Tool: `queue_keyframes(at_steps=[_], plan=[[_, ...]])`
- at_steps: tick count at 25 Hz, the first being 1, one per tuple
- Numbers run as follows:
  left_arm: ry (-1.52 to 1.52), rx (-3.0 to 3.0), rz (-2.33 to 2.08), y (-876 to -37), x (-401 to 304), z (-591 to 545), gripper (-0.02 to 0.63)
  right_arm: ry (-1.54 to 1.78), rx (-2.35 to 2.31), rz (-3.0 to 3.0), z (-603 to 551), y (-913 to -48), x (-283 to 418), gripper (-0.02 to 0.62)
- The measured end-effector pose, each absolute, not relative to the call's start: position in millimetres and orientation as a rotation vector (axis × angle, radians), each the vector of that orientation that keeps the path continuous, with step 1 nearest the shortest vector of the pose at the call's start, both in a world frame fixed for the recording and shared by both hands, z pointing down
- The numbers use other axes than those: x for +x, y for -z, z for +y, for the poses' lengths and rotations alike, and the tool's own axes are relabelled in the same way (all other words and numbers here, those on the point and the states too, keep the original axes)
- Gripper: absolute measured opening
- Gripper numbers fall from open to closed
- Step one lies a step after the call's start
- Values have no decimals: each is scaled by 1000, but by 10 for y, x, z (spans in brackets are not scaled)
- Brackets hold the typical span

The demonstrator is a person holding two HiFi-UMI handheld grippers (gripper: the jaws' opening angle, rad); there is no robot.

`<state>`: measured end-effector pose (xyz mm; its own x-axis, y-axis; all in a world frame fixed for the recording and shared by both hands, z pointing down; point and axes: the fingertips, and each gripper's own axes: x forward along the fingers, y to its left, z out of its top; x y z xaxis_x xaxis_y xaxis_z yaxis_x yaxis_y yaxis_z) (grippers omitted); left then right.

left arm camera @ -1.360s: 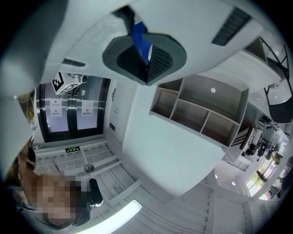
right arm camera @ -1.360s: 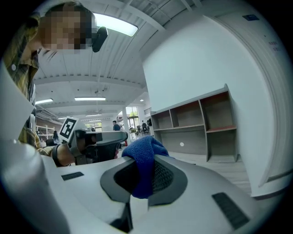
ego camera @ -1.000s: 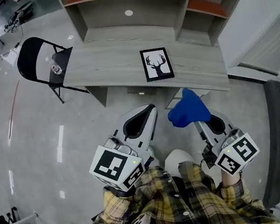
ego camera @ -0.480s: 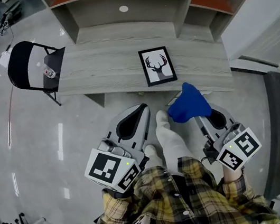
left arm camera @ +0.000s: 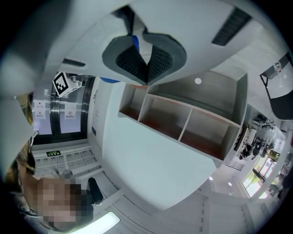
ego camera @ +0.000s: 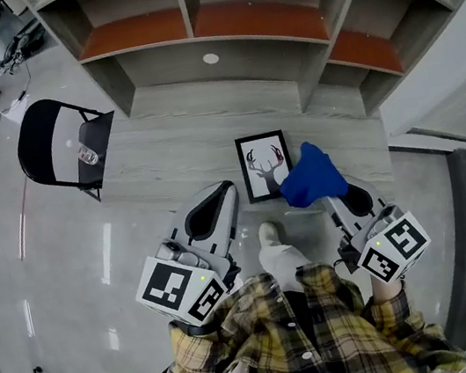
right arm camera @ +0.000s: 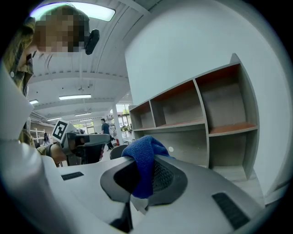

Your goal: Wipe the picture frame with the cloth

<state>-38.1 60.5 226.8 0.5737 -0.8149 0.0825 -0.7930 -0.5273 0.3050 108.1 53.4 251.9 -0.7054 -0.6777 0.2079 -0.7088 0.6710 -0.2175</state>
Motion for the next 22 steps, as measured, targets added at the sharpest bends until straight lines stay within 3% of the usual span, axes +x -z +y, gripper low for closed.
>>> queue_keyframes(at_steps=[11, 22], plan=[[90, 2494, -1311, -2336, -100, -179, 5, -448, 1097, -2793, -221, -2532, 1292, 38], [24, 2492, -1211, -2433, -362, -767, 5, -528, 1124, -2754, -634, -2610, 902, 38]])
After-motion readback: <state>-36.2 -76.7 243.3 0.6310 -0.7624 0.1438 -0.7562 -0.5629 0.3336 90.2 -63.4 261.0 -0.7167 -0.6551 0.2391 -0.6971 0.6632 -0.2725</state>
